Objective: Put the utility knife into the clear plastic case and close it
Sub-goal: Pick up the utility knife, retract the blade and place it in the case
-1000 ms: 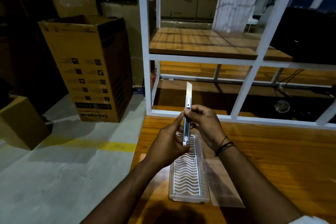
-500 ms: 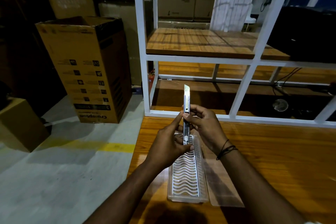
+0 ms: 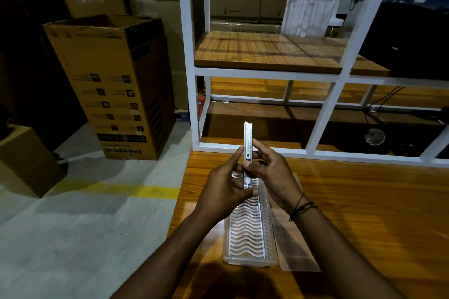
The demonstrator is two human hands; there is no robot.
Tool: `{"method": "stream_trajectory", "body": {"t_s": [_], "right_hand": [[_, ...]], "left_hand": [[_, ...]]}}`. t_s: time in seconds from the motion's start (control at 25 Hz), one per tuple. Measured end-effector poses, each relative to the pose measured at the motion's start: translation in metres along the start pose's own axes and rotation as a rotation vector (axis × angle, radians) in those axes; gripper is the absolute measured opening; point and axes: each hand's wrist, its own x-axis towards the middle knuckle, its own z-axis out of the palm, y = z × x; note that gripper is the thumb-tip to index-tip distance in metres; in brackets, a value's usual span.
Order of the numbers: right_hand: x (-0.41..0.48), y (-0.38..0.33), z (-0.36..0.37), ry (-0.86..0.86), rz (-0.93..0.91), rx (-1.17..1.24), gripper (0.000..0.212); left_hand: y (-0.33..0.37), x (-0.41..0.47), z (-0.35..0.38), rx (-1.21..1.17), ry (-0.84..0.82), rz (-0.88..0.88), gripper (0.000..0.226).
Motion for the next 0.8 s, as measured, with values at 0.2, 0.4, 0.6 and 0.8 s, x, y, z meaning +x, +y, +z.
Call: {"method": "stream_trajectory", "body": {"t_s": [0.2,0.4,0.6,0.8], "right_hand": [[-0.008,-0.001,0.003,-0.047,0.037,0.009,0.071],[-0.009,0.000,0.002,-0.058,0.076,0.006,0.075],[-0.013,0.002,-0.003,-0.015,0.116,-0.157,0.082],[-0.029,0.024,0.001,-0.039,0.143,-0.546,0.092]], "left_hand": [[-0.002,-0.001,-0.001,-0.004,-0.004,-0.003,0.113],[-0.005,-0.002,0.001,0.004,0.003,-0.011,0.112],[-0.016,0.000,0.001,0.087,-0.064,-0.036,0.108],[-0.035,-0.003,-0.008,0.211,-0.017,-0.196,0.077]]}}
